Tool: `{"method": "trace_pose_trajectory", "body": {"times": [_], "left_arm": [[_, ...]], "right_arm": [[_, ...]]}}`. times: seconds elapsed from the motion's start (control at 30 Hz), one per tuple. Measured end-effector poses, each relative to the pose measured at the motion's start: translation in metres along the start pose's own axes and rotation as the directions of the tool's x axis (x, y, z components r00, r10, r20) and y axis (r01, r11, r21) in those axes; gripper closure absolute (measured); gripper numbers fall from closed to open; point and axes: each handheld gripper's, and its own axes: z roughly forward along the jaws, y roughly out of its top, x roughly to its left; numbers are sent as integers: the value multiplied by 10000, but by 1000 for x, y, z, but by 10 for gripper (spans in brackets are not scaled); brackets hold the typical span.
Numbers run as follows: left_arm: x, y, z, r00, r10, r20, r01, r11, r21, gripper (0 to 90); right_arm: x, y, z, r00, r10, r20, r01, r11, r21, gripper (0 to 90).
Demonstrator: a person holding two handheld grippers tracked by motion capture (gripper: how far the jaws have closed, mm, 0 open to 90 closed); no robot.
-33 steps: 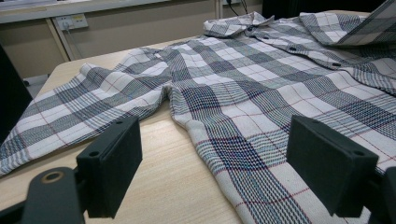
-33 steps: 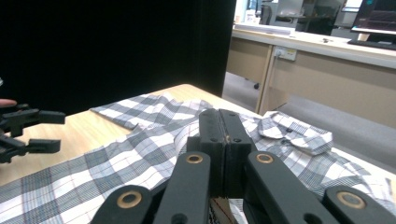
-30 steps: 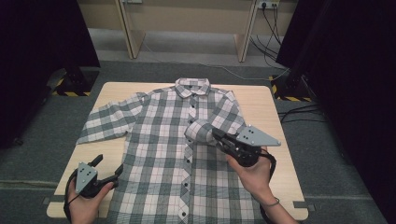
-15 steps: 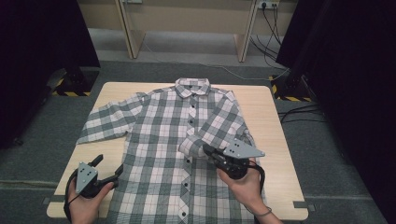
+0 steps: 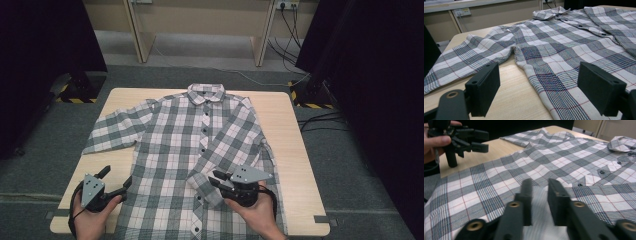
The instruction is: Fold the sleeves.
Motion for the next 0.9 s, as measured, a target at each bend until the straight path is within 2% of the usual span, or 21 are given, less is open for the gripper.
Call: {"method": "trace_pose_trajectory", "body": {"times": [0.07, 0.17, 0.27, 0.37, 0.5, 0.67, 0.73, 0.83, 0.9], "left_arm": [[0, 0, 0, 10000, 29, -8, -29, 10000, -20, 179], [0, 0, 0, 10000, 35, -9, -35, 10000, -20, 179], [0, 0, 0, 10000, 14, -4, -14, 10000, 6, 179], [0, 0, 0, 10000, 10, 1, -10, 10000, 6, 179], [0, 0, 0, 10000, -2, -14, 2, 10000, 19, 179], [0, 0, 0, 10000, 38, -11, -38, 10000, -18, 179], [0, 0, 0, 10000, 9, -5, -9, 10000, -10, 179], [0, 0, 0, 10000, 10, 0, -10, 10000, 0, 179], [0, 0, 0, 10000, 26, -1, -26, 10000, 3, 179]], "right_arm": [[-4, 3, -4, 9996, 190, 189, -187, 9997, -153, 647], [-20, 6, -10, 9951, 689, 710, -677, 9975, -194, 613], [-40, -1, -8, 9855, 1174, 1224, -1251, 9905, 569, 581], [-54, -16, -2, 9766, 1513, 1527, -1736, 9741, 1449, 567], [-57, -35, 7, 9751, 1797, 1298, -2045, 9551, 2142, 560], [-55, -46, 18, 9776, 1827, 1048, -2055, 9368, 2831, 532], [-55, -50, 21, 9789, 1773, 1018, -2000, 9334, 2978, 532], [-53, -52, 22, 9796, 1714, 1049, -1950, 9371, 2895, 535], [-51, -53, 22, 9800, 1747, 957, -1949, 9396, 2814, 606]]}}
